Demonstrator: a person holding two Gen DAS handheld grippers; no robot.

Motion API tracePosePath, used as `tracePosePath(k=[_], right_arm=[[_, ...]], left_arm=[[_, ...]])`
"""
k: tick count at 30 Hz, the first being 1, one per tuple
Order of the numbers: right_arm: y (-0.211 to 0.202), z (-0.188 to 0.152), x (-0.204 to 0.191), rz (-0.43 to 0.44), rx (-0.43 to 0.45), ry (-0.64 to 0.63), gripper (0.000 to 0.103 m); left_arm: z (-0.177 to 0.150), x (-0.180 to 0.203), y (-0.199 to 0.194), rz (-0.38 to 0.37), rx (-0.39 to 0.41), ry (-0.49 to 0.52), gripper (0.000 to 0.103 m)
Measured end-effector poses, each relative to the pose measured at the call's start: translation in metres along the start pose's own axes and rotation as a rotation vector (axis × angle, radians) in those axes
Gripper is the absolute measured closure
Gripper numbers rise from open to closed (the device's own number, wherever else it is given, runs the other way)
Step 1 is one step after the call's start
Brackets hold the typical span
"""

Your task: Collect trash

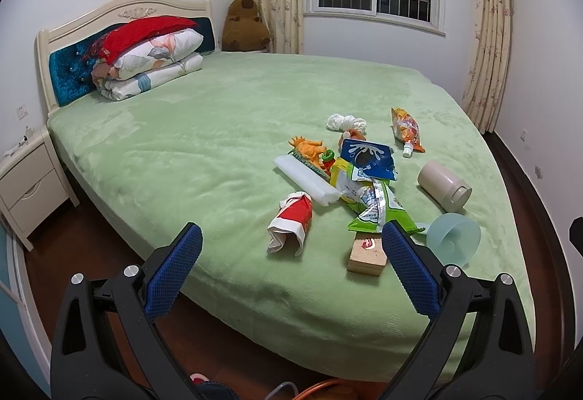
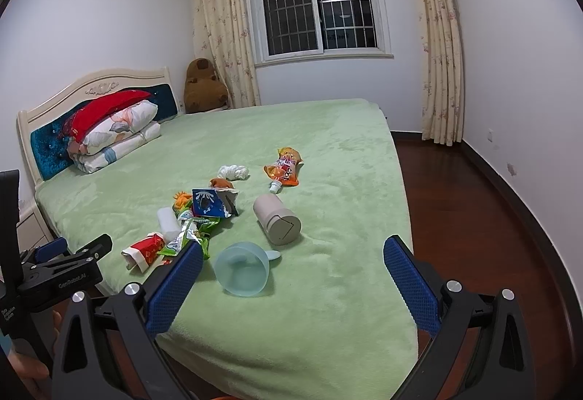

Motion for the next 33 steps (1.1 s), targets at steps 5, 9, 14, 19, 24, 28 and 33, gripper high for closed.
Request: tracePosePath(k=[5,9,14,19,24,28,33], right_arm=[[0.002,-0.002,0.001,0.000,-0.004,0.004,0.005],[0.003,-0.003,0.000,-0.001,-0.004,0.001,0.005],[0.004,-0.005,-0.001,0.000,-0.008,0.004,0.005],[0.006,-0.008,-0.002,0.002,-0.014,0.004,0.005],[0.010,-0.010,-0.003,0.004,-0.022,0.008,0.005],[0.013,-0.012,-0.004,0.007,-0.033,0.008,0.005],[0.018,-0.015,-0.005,0.012,-0.048,0.011,0.005]], left_arm=[[-0.002,-0.001,0.004,0.003,-0.007,-0.001,0.007],[-0.003,-0.002,0.005,0.008,-0.009,-0.001,0.007],[-0.004,-0.003,0.007,0.008,-0.015,-0.002,0.007],[-0.006,-0.003,0.008,0.006,-0.020,-0.002,0.007],[-0.009,-0.005,0.011,0.006,-0.028,-0.002,0.007],[-0.010,-0.007,0.012,0.006,-0.035,-0.004,0.007],[-0.013,-0.007,0.015,0.006,-0.049,-0.002,0.007]])
Point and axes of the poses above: each gripper's, at about its wrist camera, not at the fingertips, and y roughly the way its jaws point, x to its right, z to its top, the point moved 4 cm from there along y, roughly the way its jaws point, and after that the axes turned 12 degrees about z, right-handed, at the moved point
